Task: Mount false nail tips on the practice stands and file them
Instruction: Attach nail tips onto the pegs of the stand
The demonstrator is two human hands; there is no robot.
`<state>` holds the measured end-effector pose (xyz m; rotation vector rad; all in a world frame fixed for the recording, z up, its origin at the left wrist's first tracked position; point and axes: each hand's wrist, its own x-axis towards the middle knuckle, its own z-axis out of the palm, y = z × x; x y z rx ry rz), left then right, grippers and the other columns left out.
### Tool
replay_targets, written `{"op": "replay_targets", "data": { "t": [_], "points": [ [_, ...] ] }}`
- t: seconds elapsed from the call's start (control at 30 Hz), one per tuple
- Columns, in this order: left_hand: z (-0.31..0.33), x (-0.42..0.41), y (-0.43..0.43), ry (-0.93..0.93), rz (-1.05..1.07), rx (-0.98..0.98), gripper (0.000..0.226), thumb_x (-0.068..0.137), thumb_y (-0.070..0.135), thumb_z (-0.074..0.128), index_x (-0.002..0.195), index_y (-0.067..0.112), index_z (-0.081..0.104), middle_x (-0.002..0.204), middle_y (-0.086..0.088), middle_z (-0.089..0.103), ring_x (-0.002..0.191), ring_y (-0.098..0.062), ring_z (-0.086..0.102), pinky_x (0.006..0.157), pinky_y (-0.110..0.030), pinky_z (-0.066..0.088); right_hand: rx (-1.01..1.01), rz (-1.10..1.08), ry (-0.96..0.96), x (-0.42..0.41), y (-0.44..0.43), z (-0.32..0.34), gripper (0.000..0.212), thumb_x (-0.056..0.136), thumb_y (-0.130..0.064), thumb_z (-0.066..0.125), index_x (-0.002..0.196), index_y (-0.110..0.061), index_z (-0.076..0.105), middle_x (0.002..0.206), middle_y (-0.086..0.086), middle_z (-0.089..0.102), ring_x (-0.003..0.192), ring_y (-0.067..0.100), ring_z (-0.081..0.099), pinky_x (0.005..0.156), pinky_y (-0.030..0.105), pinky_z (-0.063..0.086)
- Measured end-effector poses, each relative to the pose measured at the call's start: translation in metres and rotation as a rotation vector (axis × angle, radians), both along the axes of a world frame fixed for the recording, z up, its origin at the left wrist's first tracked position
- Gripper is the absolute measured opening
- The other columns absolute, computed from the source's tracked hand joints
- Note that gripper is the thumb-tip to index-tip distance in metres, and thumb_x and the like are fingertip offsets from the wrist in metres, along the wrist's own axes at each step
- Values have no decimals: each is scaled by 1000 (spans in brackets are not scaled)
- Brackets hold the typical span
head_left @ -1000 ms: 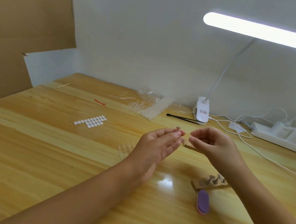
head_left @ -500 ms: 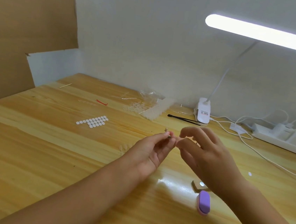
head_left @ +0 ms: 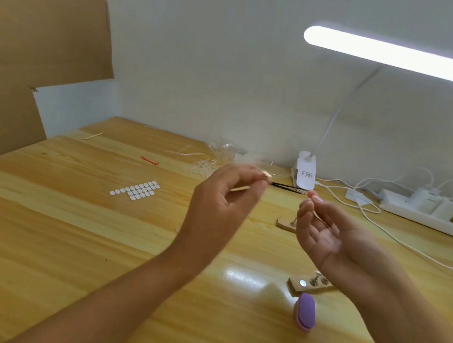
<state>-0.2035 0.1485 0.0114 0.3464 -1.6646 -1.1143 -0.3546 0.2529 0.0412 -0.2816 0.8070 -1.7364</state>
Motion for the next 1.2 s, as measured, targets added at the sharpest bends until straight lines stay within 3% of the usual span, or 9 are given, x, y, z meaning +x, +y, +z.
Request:
{"op": "replay_targets", "data": {
  "t": [0.07,0.13,0.17,0.3,0.37,0.5,0.73,0.97,1.2],
  "points": [
    [-5,4,-23,-317,69,157,10,93,29,66,100,28,73,130,23,55,114,9,57,87,-15,52,-9,-10,68,-3,13,-4,40,67,-3,70,107,-5,67,81,6,64,68,12,65,63,20,58],
    [-13,6,-40,-540,102,252,8,93,32,65,97,33,72,141,11,52,137,-4,41,111,-33,38,7,-27,181,-6,26,-9,39,61,-3,72,100,-4,74,82,7,66,71,12,67,63,21,58],
    [-15,6,-43,-555,120,256,9,93,32,64,98,32,73,143,8,50,140,-8,36,113,-32,32,16,-44,243,-8,31,-11,35,61,-3,71,95,-6,77,81,7,67,70,12,68,63,20,57],
    [-10,-1,-16,-328,83,181,11,92,34,64,98,35,74,119,12,64,107,0,58,75,-7,47,29,-146,456,-14,52,-18,31,64,-8,68,92,-14,79,80,4,69,68,10,68,63,18,56],
    [-12,-5,5,-267,-81,187,13,94,30,63,100,36,73,103,16,72,96,1,64,79,-11,50,11,-203,544,-17,61,-18,30,65,-9,67,92,-18,79,81,3,70,68,9,68,65,18,56],
    [-20,-13,43,-285,-304,226,15,92,23,68,97,34,76,100,14,75,95,-1,68,83,-10,50,-67,-247,618,-15,69,-22,28,65,-10,68,89,-19,79,80,1,71,71,9,69,67,16,55],
    [-27,-17,60,-245,-341,228,16,80,37,69,94,39,76,101,10,75,97,-5,69,84,-13,50,-137,-173,726,-12,77,-25,62,54,-38,92,108,-15,74,92,2,72,81,10,68,75,18,53],
    [-26,-16,63,-254,-351,235,18,81,34,67,96,35,76,96,9,75,92,-6,70,79,-12,51,-163,-172,900,-3,77,-29,43,68,-41,83,106,-22,74,85,-1,69,75,10,63,75,19,51],
    [-23,-15,66,-236,-408,319,20,80,35,66,96,31,77,94,12,76,92,0,69,76,-9,48,-53,-229,1043,-6,76,-34,25,71,-29,74,95,-23,77,86,6,74,80,15,70,73,20,55]
  ]
}}
